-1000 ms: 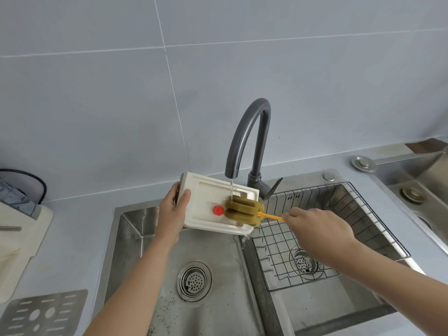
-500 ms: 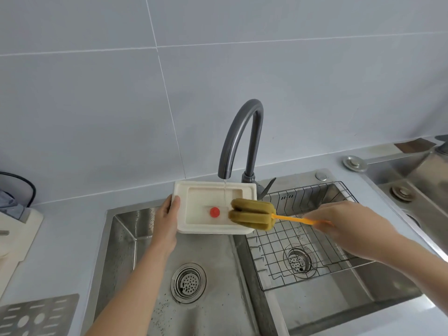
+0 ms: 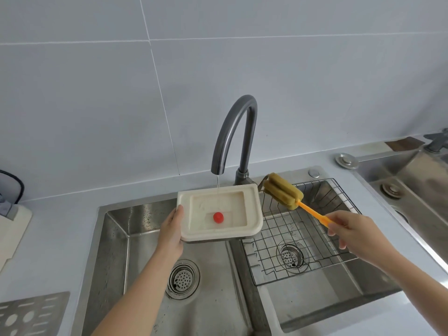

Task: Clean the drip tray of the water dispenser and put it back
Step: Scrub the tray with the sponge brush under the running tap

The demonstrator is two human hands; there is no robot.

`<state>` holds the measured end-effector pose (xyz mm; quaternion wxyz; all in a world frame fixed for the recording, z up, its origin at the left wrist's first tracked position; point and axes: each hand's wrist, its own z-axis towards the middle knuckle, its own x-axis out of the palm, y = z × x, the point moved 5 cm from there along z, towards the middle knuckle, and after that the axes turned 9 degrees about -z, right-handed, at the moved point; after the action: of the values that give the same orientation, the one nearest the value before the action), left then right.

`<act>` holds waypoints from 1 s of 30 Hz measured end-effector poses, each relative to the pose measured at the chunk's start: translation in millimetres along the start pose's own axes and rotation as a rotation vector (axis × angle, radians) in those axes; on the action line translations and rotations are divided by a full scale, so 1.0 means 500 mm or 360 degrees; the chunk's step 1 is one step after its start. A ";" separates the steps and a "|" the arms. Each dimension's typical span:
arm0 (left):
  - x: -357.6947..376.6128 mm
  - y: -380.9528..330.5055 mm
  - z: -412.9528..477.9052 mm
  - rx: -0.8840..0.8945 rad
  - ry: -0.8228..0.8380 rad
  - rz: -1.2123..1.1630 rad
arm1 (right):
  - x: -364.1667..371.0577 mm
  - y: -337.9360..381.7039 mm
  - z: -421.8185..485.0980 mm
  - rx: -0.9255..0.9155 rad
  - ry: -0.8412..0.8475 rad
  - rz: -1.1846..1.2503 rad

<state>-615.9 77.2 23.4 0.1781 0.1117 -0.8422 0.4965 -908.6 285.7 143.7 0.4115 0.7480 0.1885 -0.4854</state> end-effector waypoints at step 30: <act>-0.014 -0.008 -0.042 0.0012 -0.0092 0.0099 | 0.309 0.054 0.101 0.0038 0.0660 0.0068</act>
<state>-604.0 93.8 32.8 0.1378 0.1002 -0.8482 0.5015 -848.4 211.5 9.8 0.3653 0.8406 0.2475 -0.3143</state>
